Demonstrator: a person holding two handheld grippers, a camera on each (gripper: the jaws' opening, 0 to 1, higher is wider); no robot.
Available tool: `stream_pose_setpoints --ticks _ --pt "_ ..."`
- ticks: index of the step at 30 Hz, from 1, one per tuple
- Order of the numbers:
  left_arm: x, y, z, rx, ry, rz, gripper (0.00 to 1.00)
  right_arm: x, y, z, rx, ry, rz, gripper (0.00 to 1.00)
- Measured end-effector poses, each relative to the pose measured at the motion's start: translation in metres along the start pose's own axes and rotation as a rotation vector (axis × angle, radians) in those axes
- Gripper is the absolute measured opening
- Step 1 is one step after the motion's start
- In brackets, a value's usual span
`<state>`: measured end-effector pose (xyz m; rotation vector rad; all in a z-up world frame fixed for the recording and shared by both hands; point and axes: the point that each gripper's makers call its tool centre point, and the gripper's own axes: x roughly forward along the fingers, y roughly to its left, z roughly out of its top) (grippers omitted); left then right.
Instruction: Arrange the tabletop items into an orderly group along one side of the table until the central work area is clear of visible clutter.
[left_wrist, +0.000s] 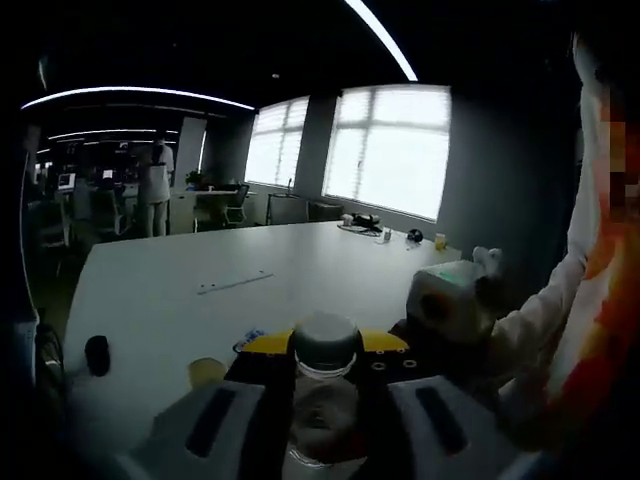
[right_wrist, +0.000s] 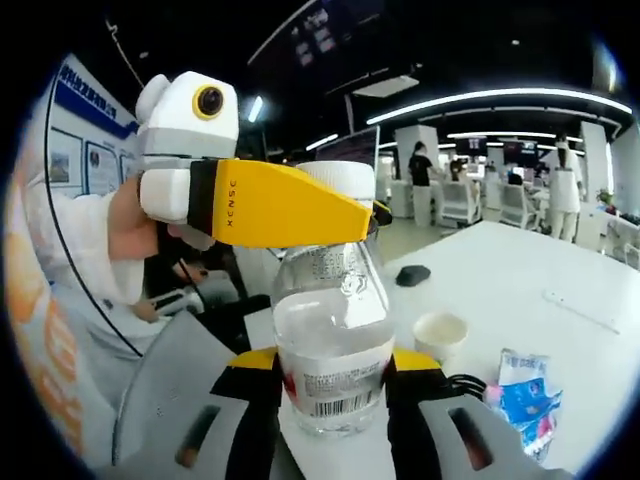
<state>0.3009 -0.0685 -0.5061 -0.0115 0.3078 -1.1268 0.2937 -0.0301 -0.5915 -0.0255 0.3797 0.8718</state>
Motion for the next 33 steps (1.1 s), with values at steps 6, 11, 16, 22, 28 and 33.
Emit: stream_pose_setpoints --ticks 6,11,16,22,28,33 --pt "-0.005 0.007 -0.004 -0.027 -0.008 0.007 0.20 0.002 0.000 -0.001 -0.001 -0.022 0.021 0.40" --pt "-0.007 0.018 -0.015 -0.042 0.020 0.052 0.20 -0.005 -0.012 -0.005 0.045 -0.041 -0.018 0.49" --pt "-0.012 0.029 -0.018 -0.035 0.013 0.081 0.20 -0.027 -0.030 -0.023 0.117 -0.032 -0.101 0.53" --pt "-0.017 0.051 -0.021 -0.058 0.012 0.124 0.20 -0.057 -0.043 -0.051 0.145 -0.012 -0.203 0.54" --pt "-0.021 0.080 -0.024 -0.030 0.035 0.187 0.20 -0.073 -0.040 -0.074 0.170 0.020 -0.259 0.56" --pt "-0.024 0.107 -0.027 -0.030 0.040 0.253 0.20 -0.062 -0.032 -0.070 0.080 0.032 -0.241 0.55"
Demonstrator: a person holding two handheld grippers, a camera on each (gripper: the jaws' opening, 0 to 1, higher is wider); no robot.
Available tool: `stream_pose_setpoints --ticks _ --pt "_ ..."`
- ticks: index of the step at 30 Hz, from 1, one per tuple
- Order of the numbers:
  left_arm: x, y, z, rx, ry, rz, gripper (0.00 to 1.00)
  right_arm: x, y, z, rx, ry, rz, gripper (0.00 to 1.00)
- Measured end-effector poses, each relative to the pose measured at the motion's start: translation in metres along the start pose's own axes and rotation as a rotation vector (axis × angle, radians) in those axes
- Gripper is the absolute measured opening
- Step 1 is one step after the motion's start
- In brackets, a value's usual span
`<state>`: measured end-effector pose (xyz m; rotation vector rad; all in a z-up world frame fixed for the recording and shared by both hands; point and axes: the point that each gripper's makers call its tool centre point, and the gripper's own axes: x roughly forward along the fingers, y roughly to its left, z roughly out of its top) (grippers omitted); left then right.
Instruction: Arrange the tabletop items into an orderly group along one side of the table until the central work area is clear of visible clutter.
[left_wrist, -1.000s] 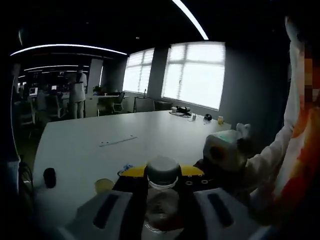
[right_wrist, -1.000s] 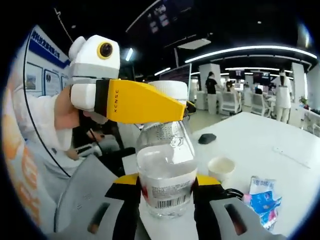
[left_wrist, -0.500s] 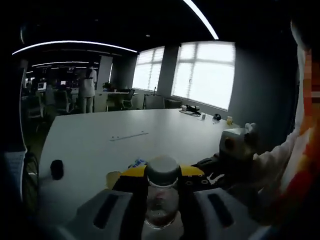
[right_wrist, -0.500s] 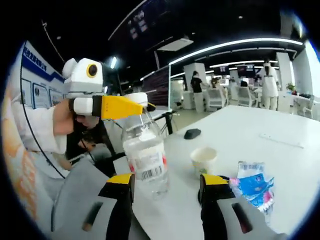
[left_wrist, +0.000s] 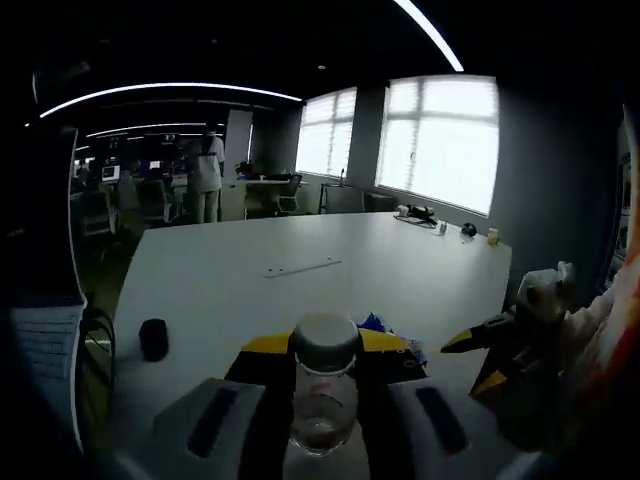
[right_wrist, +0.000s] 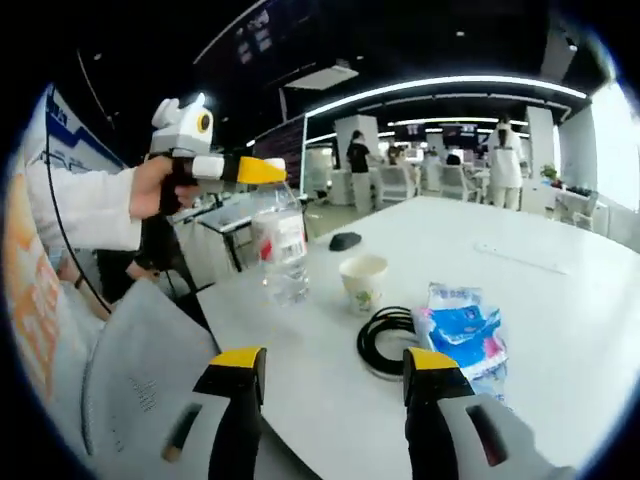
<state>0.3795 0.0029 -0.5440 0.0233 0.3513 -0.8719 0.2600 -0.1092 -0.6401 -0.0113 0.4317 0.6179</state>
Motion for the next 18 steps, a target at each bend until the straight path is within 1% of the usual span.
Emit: stream_pose_setpoints --ticks 1,2,3,4,5,6,7,9,11,13,15,16,18 --pt "0.001 0.006 -0.001 -0.002 0.008 0.012 0.20 0.001 0.004 -0.001 -0.035 -0.001 0.011 0.54" --pt "0.002 0.010 -0.002 0.001 0.012 0.018 0.20 0.000 0.004 -0.002 -0.072 0.009 0.007 0.53" --pt "0.002 0.013 -0.001 0.008 0.015 0.021 0.20 -0.002 0.004 -0.005 -0.133 0.031 -0.004 0.51" --pt "0.003 0.017 -0.001 0.019 0.019 0.024 0.20 -0.004 0.003 -0.004 -0.197 0.033 -0.019 0.48" --pt "0.004 0.019 0.000 0.025 0.021 0.025 0.20 -0.006 0.004 0.001 -0.262 0.015 -0.031 0.46" --pt "0.005 0.023 0.002 0.032 0.024 0.029 0.20 -0.007 0.007 0.003 -0.284 0.002 -0.029 0.45" --pt "0.006 0.026 0.002 0.035 0.029 0.034 0.20 -0.007 0.009 0.005 -0.294 -0.011 -0.027 0.45" --pt "0.010 0.033 0.002 0.039 0.035 0.039 0.20 -0.008 0.009 0.005 -0.284 -0.020 -0.030 0.48" --pt "0.016 0.039 -0.001 0.058 0.056 0.041 0.20 -0.006 0.007 0.004 -0.283 -0.020 -0.034 0.51" --pt "0.022 0.044 -0.004 0.069 0.074 0.040 0.20 -0.005 0.004 -0.001 -0.297 -0.001 -0.048 0.50" --pt "0.029 0.049 -0.007 0.071 0.082 0.039 0.20 -0.005 -0.001 -0.004 -0.327 0.021 -0.077 0.46" --pt "0.032 0.052 -0.009 0.068 0.087 0.044 0.20 -0.004 -0.002 -0.002 -0.333 0.020 -0.082 0.44" --pt "0.037 0.057 -0.012 0.051 0.090 0.046 0.20 -0.005 -0.003 0.000 -0.317 0.008 -0.085 0.44"
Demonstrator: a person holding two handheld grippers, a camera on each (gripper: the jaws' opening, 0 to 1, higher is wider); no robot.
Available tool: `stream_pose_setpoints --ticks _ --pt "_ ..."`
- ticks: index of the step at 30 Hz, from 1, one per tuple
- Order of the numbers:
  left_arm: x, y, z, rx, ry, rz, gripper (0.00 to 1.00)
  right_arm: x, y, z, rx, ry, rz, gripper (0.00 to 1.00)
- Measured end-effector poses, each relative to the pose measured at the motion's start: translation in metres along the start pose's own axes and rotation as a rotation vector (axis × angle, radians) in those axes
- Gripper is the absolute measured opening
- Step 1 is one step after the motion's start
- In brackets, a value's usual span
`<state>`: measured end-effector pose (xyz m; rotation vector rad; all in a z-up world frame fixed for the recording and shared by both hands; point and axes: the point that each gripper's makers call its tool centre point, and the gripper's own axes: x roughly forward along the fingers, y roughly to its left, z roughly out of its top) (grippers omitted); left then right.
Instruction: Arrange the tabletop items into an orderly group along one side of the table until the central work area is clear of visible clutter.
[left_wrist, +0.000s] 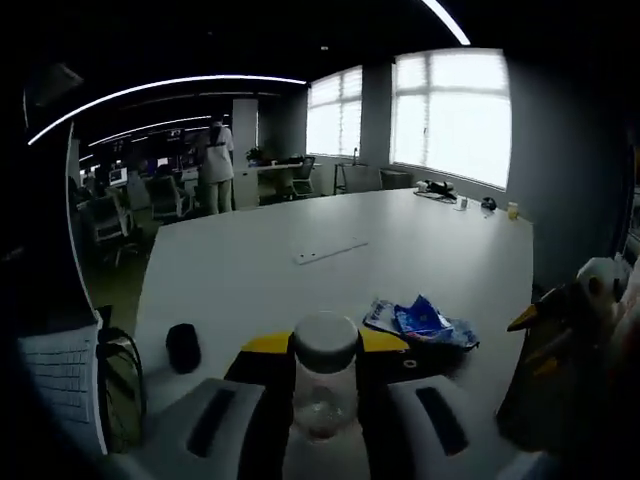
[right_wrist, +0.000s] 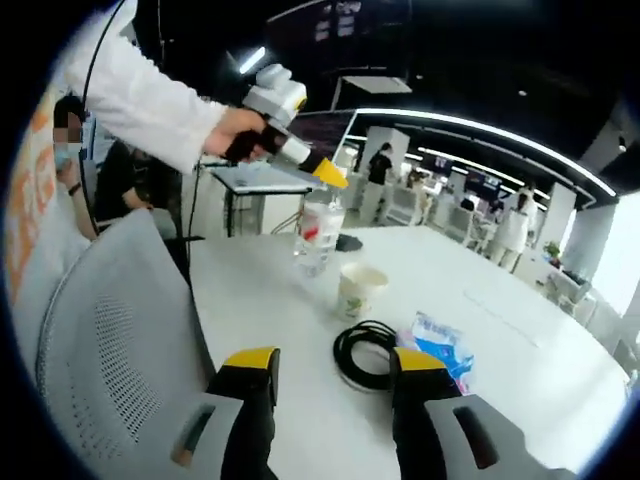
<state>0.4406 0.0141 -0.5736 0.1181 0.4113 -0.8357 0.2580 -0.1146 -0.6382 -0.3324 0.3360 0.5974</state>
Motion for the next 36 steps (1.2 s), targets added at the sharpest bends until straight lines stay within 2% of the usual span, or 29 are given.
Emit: stream_pose_setpoints --ticks 9,14,20,27,36 --pt "0.028 0.004 0.002 0.025 0.029 -0.017 0.20 0.002 -0.003 -0.001 -0.003 0.007 0.007 0.38" --pt "0.036 0.008 0.004 0.034 0.034 -0.019 0.20 0.003 -0.002 -0.001 0.000 0.009 0.015 0.37" --pt "0.039 0.013 0.002 0.047 0.047 -0.025 0.20 0.004 -0.005 0.001 0.009 0.004 0.004 0.35" --pt "0.040 0.022 -0.002 0.025 0.058 -0.021 0.20 0.004 -0.005 0.001 0.007 0.005 0.007 0.34" --pt "0.042 0.022 -0.002 -0.001 0.046 -0.039 0.20 0.004 -0.003 -0.001 0.002 0.012 0.012 0.32"
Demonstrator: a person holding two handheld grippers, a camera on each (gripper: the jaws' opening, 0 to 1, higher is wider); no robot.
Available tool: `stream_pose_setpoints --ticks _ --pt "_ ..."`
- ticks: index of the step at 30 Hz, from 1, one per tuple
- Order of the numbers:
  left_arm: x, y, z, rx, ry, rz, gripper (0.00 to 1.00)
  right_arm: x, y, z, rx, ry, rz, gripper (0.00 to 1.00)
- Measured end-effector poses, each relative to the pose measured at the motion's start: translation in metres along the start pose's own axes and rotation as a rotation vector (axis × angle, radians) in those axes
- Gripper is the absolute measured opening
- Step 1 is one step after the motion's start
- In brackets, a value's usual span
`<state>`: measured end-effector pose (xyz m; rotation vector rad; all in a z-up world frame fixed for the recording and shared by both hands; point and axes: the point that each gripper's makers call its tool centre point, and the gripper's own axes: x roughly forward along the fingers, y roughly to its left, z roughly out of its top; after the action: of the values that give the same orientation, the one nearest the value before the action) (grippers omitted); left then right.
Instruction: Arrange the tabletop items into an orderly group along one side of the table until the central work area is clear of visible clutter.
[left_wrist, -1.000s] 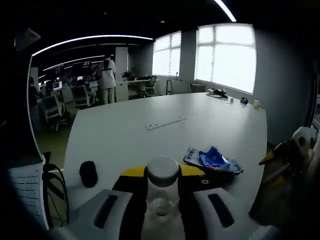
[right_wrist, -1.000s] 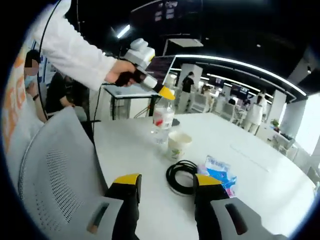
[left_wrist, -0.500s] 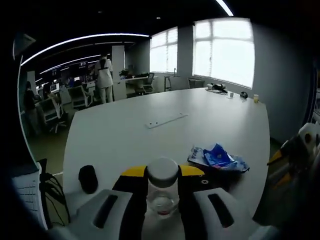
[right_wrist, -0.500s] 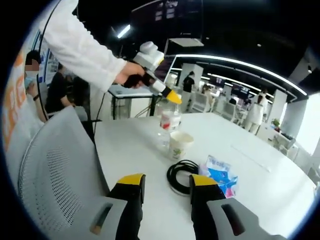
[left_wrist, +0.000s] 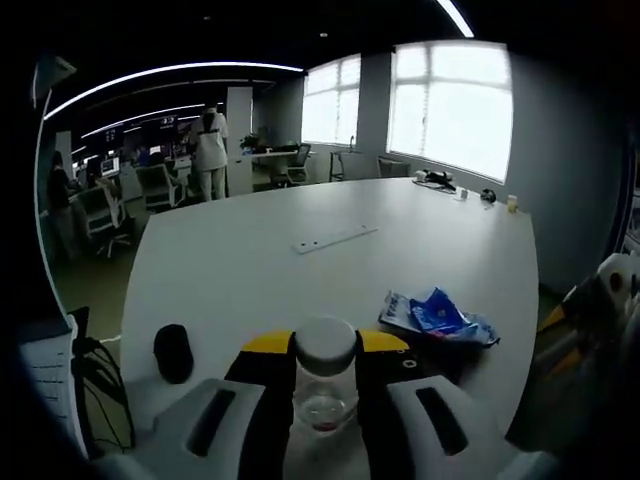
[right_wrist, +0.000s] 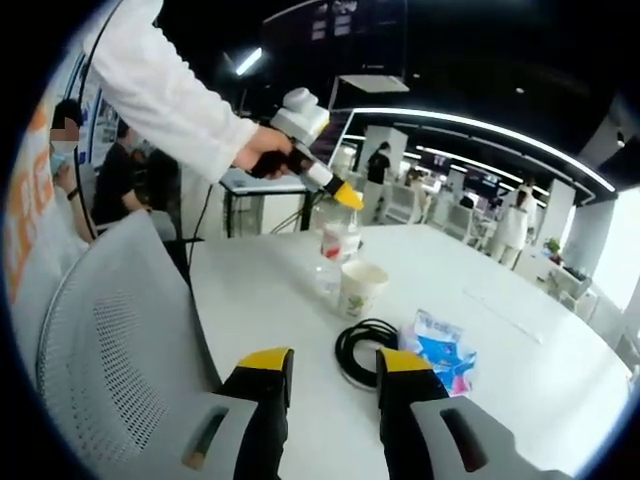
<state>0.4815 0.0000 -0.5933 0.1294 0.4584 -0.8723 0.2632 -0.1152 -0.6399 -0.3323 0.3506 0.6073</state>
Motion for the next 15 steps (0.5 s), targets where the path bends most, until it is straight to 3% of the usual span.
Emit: stream_pose_setpoints --ticks 5,6,7,15 --pt "0.0009 -0.0037 -0.0038 0.019 0.010 -0.016 0.20 0.0000 0.0010 -0.0004 -0.004 0.003 0.004 0.31" --pt "0.0015 -0.0044 0.0034 0.008 -0.031 -0.026 0.20 -0.0001 0.0012 -0.0005 -0.004 0.004 0.005 0.31" --pt "-0.0006 -0.0028 -0.0017 0.005 0.000 -0.021 0.20 0.0000 0.0013 -0.0007 -0.004 0.005 0.005 0.31" --pt "0.0019 -0.0065 0.0029 -0.002 -0.022 -0.050 0.20 0.0004 0.0049 -0.0016 -0.018 0.014 0.020 0.30"
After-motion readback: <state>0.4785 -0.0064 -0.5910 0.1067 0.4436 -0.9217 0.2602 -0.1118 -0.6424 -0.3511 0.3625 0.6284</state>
